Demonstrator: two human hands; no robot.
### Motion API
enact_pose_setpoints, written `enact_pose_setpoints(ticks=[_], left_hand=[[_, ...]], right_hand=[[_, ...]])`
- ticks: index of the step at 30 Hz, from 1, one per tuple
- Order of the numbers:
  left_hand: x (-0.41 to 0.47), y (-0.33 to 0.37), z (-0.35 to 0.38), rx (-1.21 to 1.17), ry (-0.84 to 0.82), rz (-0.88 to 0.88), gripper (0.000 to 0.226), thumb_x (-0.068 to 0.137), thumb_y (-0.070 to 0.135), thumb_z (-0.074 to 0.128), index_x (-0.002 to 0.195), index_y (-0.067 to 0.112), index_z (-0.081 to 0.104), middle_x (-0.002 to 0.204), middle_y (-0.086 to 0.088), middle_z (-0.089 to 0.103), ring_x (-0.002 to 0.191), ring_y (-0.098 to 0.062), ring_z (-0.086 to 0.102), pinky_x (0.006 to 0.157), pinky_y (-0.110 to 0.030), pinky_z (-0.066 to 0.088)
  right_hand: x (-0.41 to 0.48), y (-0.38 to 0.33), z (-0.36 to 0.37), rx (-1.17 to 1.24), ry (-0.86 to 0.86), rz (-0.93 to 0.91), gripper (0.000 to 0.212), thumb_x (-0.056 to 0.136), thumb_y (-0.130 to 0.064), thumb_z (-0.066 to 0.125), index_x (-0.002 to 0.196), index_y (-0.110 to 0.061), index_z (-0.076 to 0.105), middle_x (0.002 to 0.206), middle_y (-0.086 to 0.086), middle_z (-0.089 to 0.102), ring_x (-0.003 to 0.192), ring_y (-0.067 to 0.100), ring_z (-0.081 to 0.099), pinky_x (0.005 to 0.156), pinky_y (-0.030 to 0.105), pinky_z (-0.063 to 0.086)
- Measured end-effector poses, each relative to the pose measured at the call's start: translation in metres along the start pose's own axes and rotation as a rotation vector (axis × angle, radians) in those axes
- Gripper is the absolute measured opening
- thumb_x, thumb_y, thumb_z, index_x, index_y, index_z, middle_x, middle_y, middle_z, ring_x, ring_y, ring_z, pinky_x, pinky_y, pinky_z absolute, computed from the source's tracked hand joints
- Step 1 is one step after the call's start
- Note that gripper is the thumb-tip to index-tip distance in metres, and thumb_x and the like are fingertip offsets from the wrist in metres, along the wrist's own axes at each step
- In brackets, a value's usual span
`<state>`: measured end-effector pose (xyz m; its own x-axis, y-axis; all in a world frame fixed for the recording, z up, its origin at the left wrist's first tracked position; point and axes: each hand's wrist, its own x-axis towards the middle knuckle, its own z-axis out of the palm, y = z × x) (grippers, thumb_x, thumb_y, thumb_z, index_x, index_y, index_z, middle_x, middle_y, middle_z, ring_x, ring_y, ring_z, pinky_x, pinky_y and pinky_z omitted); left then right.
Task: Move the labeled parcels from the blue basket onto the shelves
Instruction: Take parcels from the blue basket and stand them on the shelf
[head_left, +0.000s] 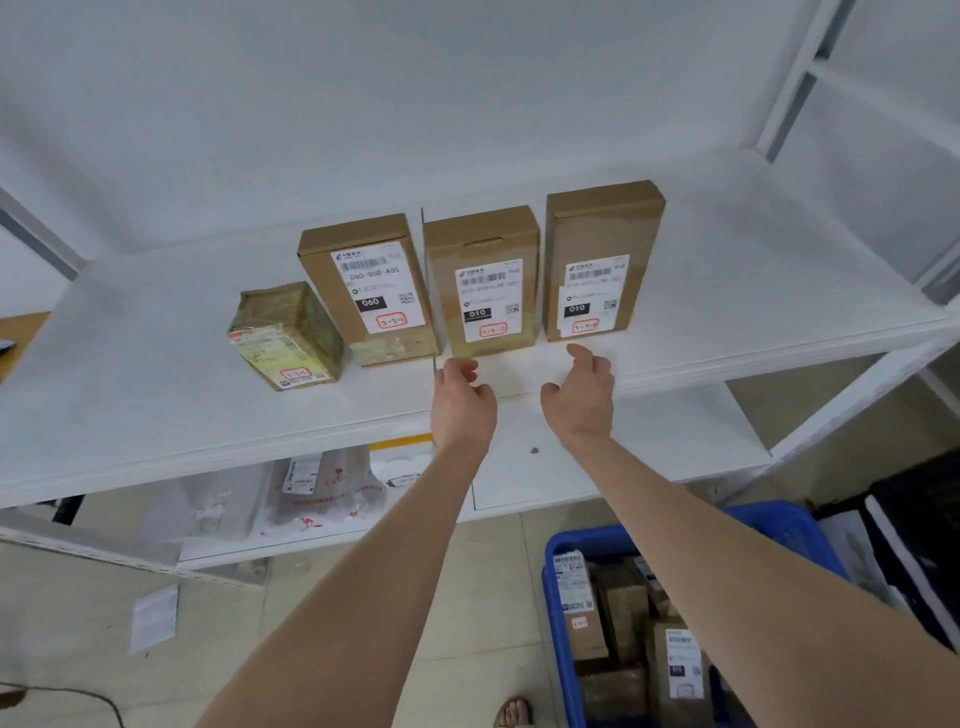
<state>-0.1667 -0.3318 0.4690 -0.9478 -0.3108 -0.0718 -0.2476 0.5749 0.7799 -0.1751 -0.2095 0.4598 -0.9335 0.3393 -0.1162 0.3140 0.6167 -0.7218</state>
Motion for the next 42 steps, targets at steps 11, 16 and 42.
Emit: enact_pose_setpoints(ticks=[11, 16, 42], left_hand=[[-0.110, 0.062, 0.124, 0.050, -0.109, -0.008, 0.033, 0.089, 0.006, 0.047, 0.118, 0.017, 0.056, 0.124, -0.003, 0.049, 0.094, -0.015, 0.056, 0.081, -0.031, 0.049], [-0.178, 0.080, 0.185, 0.069, -0.126, -0.060, 0.034, 0.088, 0.006, 0.050, 0.120, 0.015, 0.056, 0.123, -0.005, 0.049, 0.093, -0.014, 0.054, 0.087, -0.029, 0.046], [-0.306, -0.068, 0.510, 0.189, -0.463, -0.547, 0.036, 0.094, 0.011, 0.045, 0.130, 0.012, 0.047, 0.129, -0.009, 0.052, 0.113, -0.027, 0.054, 0.096, -0.039, 0.046]], right_hand=[[-0.011, 0.149, -0.105, -0.063, -0.268, -0.048, 0.066, 0.090, -0.017, 0.055, 0.148, -0.021, 0.024, 0.149, 0.006, 0.026, 0.133, 0.024, 0.034, 0.100, 0.037, 0.040], [-0.019, 0.231, -0.164, -0.103, -0.341, -0.044, 0.068, 0.091, -0.024, 0.057, 0.149, -0.022, 0.022, 0.148, 0.008, 0.027, 0.131, 0.027, 0.039, 0.104, 0.038, 0.039], [0.011, 0.587, -0.115, -0.297, -0.691, 0.236, 0.070, 0.090, -0.025, 0.059, 0.148, -0.014, 0.022, 0.143, 0.013, 0.033, 0.127, 0.032, 0.041, 0.099, 0.041, 0.039]])
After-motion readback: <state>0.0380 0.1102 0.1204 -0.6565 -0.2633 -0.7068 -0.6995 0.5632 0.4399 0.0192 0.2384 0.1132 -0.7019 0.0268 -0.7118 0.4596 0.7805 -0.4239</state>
